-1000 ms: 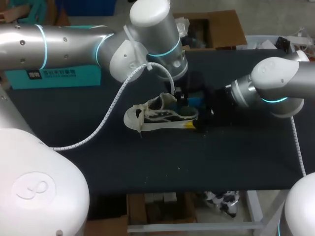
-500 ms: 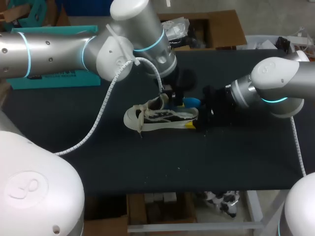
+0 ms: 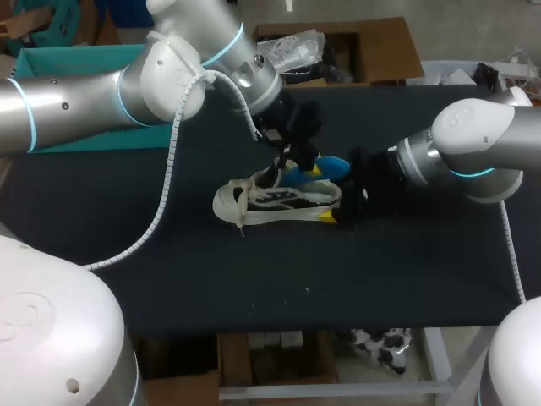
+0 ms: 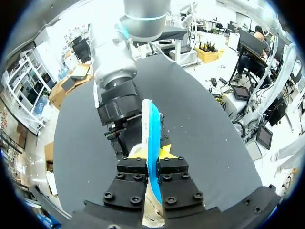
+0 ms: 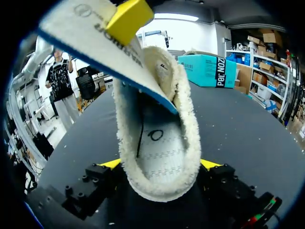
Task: Open the shoe tongue, take the insole out of the shoe, put the insole back into the shoe, and pack the shoe into the shoebox
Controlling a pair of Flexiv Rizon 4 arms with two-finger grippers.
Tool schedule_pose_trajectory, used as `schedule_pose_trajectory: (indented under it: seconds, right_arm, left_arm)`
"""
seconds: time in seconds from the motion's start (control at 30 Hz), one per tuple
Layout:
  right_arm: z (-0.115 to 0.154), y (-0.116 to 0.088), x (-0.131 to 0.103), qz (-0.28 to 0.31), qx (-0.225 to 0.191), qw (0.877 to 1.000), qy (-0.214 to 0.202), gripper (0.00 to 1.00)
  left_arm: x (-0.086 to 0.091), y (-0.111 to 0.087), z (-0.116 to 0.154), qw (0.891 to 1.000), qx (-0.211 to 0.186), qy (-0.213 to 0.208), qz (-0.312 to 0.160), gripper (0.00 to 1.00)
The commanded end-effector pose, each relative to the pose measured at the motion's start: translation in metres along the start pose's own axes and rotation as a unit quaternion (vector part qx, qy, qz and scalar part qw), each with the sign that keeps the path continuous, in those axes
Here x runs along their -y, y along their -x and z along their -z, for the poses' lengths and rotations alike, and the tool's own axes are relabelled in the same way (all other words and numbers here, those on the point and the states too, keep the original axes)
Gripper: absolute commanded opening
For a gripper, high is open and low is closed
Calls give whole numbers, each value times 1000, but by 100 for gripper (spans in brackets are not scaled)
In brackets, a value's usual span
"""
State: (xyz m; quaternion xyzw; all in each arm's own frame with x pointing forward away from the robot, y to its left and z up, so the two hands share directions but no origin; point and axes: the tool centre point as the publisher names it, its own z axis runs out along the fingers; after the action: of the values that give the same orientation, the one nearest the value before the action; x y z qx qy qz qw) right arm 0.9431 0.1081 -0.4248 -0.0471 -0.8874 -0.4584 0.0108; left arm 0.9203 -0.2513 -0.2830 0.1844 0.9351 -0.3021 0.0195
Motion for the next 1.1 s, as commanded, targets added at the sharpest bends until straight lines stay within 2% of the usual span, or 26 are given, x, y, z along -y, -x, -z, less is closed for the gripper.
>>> schedule_pose_trajectory:
  seconds: [0.03, 0.2, 0.37, 0.6, 0.77, 0.97, 1.1]
  right_arm:
    - [15, -13, 3, -6, 18, 1000, -2, 100]
    - [39, -24, 8, -19, 33, 999, -13, 100]
    - [64, -30, 5, -23, 41, 998, -33, 100]
    - [94, -33, -2, -14, 41, 997, -62, 100]
    - [115, -32, -10, 4, 38, 996, -80, 100]
    - [134, -27, -15, 24, 32, 994, -97, 100]
    - [149, -19, -23, 46, 22, 992, -116, 100]
  left_arm:
    - [11, 2, 8, 999, -9, -33, -13, 0]
    - [37, 0, 24, 997, -10, -62, -38, 0]
    - [60, -1, 45, 992, -13, -109, -65, 0]
    - [91, 2, 71, 974, -51, -182, -125, 0]
    - [112, 7, 90, 965, -51, -218, -134, 0]
    - [119, 9, 115, 963, -24, -241, -120, 0]
    - [107, -1, 150, 961, 30, -259, -89, 0]
